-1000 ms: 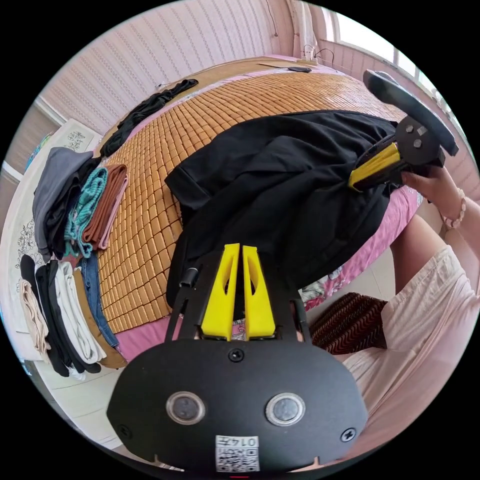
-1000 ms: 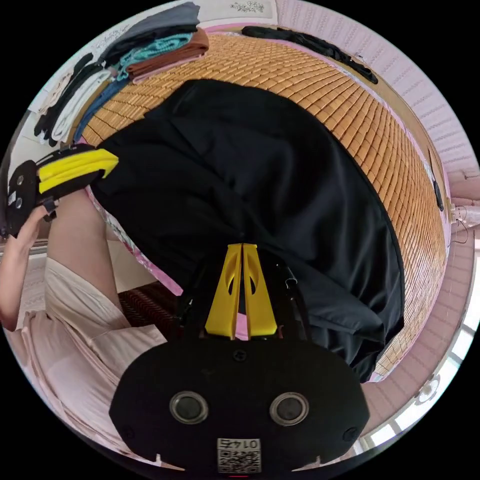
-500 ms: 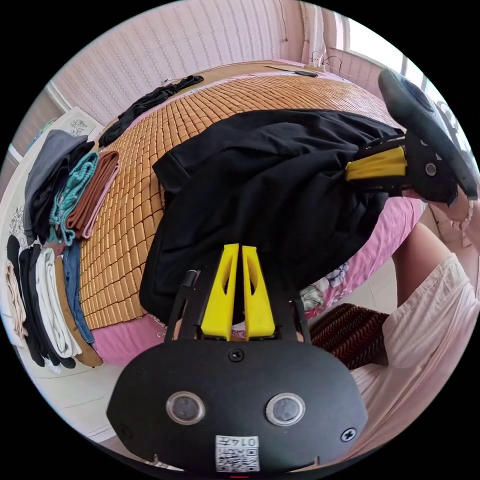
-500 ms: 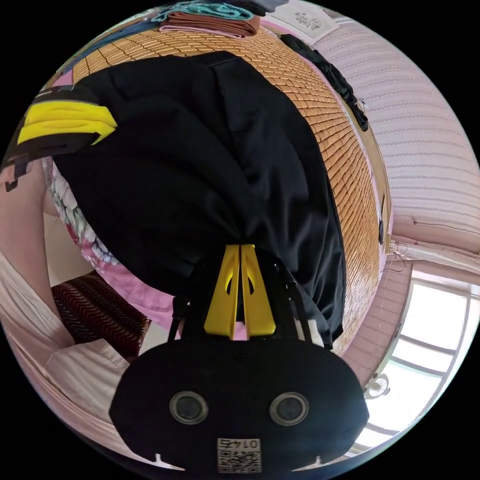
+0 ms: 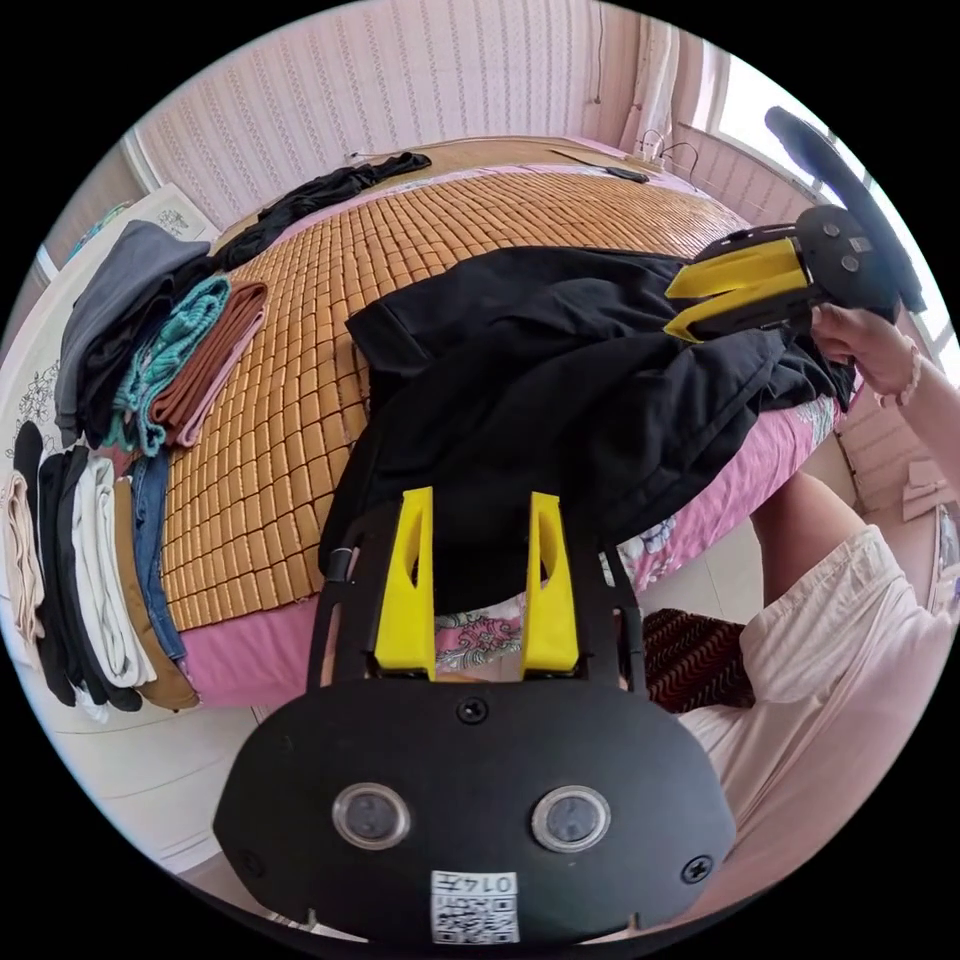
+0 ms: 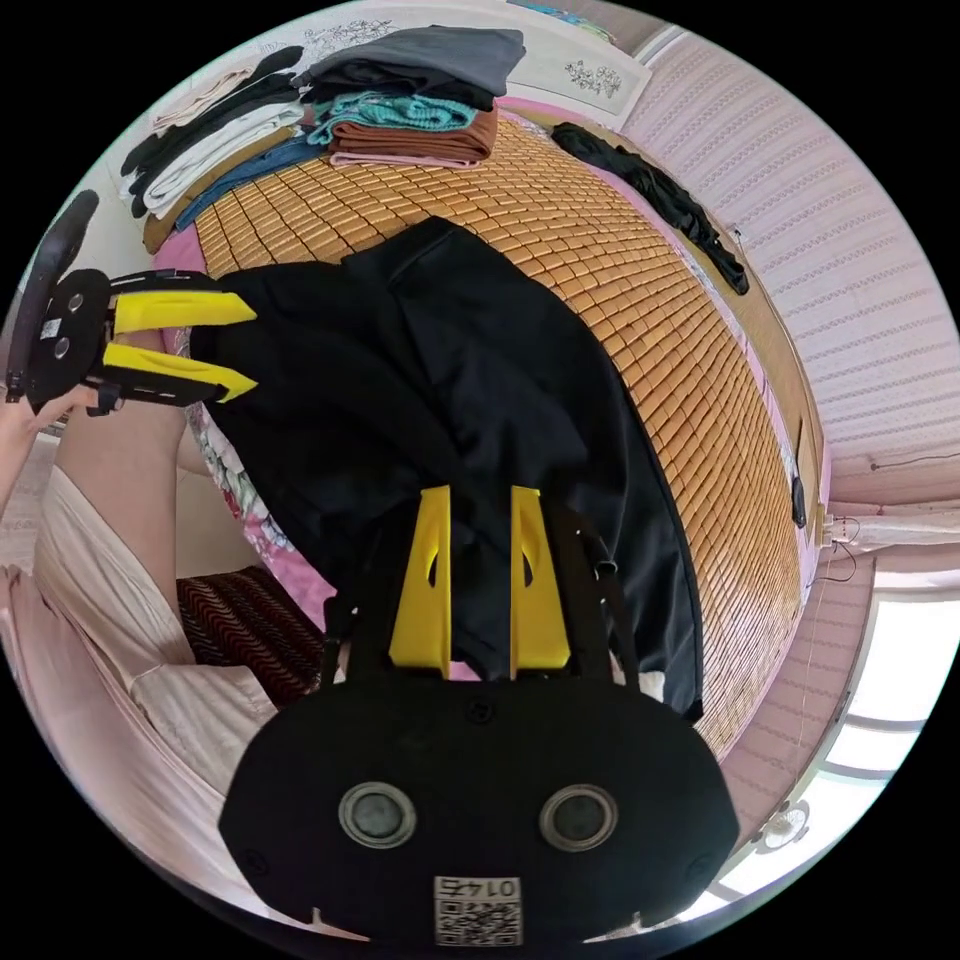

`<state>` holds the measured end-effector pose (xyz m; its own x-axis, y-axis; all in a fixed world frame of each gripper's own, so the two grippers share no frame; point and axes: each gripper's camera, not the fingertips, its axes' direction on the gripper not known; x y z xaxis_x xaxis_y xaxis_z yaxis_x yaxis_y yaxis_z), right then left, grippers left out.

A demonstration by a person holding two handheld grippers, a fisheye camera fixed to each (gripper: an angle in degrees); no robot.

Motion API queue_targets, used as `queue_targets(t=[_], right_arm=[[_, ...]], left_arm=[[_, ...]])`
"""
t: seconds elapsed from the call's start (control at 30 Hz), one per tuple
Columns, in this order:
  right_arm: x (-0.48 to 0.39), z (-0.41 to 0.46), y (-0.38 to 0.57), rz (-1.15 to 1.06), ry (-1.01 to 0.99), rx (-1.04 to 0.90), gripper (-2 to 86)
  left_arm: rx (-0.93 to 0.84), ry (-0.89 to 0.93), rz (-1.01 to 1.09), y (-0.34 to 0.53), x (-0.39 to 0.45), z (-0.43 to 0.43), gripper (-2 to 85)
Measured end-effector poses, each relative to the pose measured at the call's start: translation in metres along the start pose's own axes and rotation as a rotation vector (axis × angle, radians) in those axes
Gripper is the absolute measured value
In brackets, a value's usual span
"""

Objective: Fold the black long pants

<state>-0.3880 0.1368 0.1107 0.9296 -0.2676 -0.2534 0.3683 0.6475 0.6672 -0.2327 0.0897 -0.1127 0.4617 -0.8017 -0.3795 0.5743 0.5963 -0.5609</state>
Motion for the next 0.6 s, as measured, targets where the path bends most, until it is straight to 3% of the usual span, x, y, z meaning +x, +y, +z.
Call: queue_targets(t=[0.4, 0.6], right_arm=[[0.046, -0.023, -0.14, -0.076, 0.036, 0.064, 11.8], [0.053, 0.04, -0.177, -0.052, -0.081, -0.209, 8.3]], left_arm=[[-0.071, 0.027, -0.162, 0.018, -0.074, 0.017, 11.3], [-0.023, 0.02, -0.144, 0.022, -0.082, 0.017, 11.2]])
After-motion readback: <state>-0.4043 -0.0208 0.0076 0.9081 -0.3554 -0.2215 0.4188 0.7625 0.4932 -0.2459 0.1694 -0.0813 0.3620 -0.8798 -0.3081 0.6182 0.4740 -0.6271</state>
